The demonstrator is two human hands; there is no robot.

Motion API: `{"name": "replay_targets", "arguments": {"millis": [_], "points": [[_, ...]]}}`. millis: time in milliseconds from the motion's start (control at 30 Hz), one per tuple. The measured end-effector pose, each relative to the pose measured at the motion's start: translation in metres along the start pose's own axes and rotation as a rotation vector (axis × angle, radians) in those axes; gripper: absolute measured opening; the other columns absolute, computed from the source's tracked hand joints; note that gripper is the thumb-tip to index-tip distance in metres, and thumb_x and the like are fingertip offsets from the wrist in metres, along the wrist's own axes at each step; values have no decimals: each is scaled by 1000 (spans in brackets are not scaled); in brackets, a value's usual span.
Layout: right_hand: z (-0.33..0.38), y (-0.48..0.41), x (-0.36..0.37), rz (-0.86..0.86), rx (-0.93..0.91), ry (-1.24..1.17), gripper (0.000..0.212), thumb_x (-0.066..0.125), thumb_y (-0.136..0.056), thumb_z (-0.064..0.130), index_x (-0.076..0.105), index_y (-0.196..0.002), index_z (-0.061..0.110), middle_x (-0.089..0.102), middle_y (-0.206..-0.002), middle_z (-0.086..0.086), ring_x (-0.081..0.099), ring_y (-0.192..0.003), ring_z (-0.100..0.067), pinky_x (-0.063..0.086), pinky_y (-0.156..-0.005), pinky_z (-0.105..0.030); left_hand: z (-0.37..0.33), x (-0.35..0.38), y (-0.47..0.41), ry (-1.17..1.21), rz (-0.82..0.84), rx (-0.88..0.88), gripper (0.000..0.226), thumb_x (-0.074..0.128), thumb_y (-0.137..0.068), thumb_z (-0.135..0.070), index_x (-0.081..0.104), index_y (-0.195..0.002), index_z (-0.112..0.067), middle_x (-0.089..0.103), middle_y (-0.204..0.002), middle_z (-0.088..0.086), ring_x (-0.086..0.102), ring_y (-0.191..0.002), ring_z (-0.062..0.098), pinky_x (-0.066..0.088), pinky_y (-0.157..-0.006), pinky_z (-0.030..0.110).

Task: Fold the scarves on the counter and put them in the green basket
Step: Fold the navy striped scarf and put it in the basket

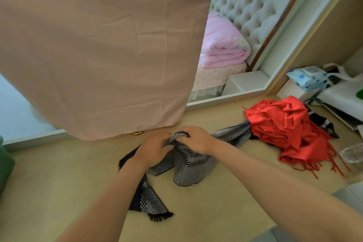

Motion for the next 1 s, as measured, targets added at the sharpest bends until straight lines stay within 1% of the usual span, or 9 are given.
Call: {"name": "replay_targets", "arguments": {"millis": [67, 233, 333, 400, 467, 600, 767, 833, 1000], "points": [[-5, 4, -2, -11, 39, -19, 15, 65, -93, 34, 60, -78, 34, 61, -81, 14, 53, -74, -1, 38, -67, -26, 1, -3, 3, 105, 9, -82, 12, 55, -92, -20, 65, -96, -25, 65, -96, -8, 61, -94, 15, 46, -82, 33], [-36, 5, -3, 130, 193, 422, 26, 66, -87, 30, 67, -108, 16, 67, -106, -7, 62, -100, -27, 47, -79, -33, 16, -28, 9, 1, -95, -234, 22, 39, -95, -13, 55, -81, -7, 61, -82, 10, 56, -78, 26, 45, -72, 40], [-59, 9, -15, 86, 333, 600, 23, 49, -98, 30, 60, -116, 22, 66, -113, -6, 59, -108, -31, 43, -92, -40, 26, -52, 20, -214, -188, -280, 18, 59, -89, -16, 56, -72, -12, 59, -75, 8, 58, -71, 28, 43, -56, 32], [-58, 10, -13, 54, 345, 462, 18, 42, -103, 28, 56, -111, 22, 65, -114, -9, 57, -106, -31, 42, -92, -41, 36, -50, 24, -349, -130, -324, 6, 58, -89, -10, 62, -91, -6, 63, -97, 14, 63, -87, 30, 47, -65, 32], [-45, 6, -6, 38, 278, 299, 15, 39, -105, 22, 54, -104, 17, 64, -112, -14, 55, -98, -29, 41, -80, -35, 46, -45, 24, -249, -49, -433, 25, 46, -92, -10, 60, -113, -8, 62, -117, 12, 59, -104, 29, 46, -80, 31], [-9, 0, 1, -26, 136, 88, 16, 41, -104, 19, 56, -98, 15, 61, -101, -7, 53, -93, -22, 33, -73, -28, -6, -15, 11, 205, 143, -122, 61, 62, -84, -18, 44, -140, -32, 56, -123, -13, 53, -114, 6, 42, -94, 23], [-17, 4, -6, -92, 126, 63, 11, 60, -95, 23, 64, -102, 17, 65, -101, -4, 56, -92, -20, 37, -75, -27, -29, -3, -16, -154, 77, -81, 10, 58, -91, -34, 57, -83, -30, 54, -67, -6, 57, -69, 17, 30, -52, 29], [-45, 17, -20, -162, 180, 83, 23, 64, -92, 23, 66, -113, 16, 67, -110, -5, 59, -102, -21, 43, -84, -28, -30, 7, -24, -368, 200, -150, 19, 52, -92, -35, 56, -76, -25, 57, -74, 0, 55, -72, 21, 32, -50, 29], [-143, 65, -72, -307, 405, 172, 29, 63, -89, 25, 66, -118, 23, 58, -125, -8, 54, -118, -27, 43, -103, -38, -69, 51, -71, -332, 324, -156, 45, 51, -90, -19, 48, -134, -21, 55, -130, 5, 54, -113, 25, 48, -89, 34]]}}
Point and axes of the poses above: each hand's wrist, its own y-axis away from the middle knuckle, its own x-axis out of the palm, z = x × y, the point moved 8 cm from there along -y, towards the middle knuckle
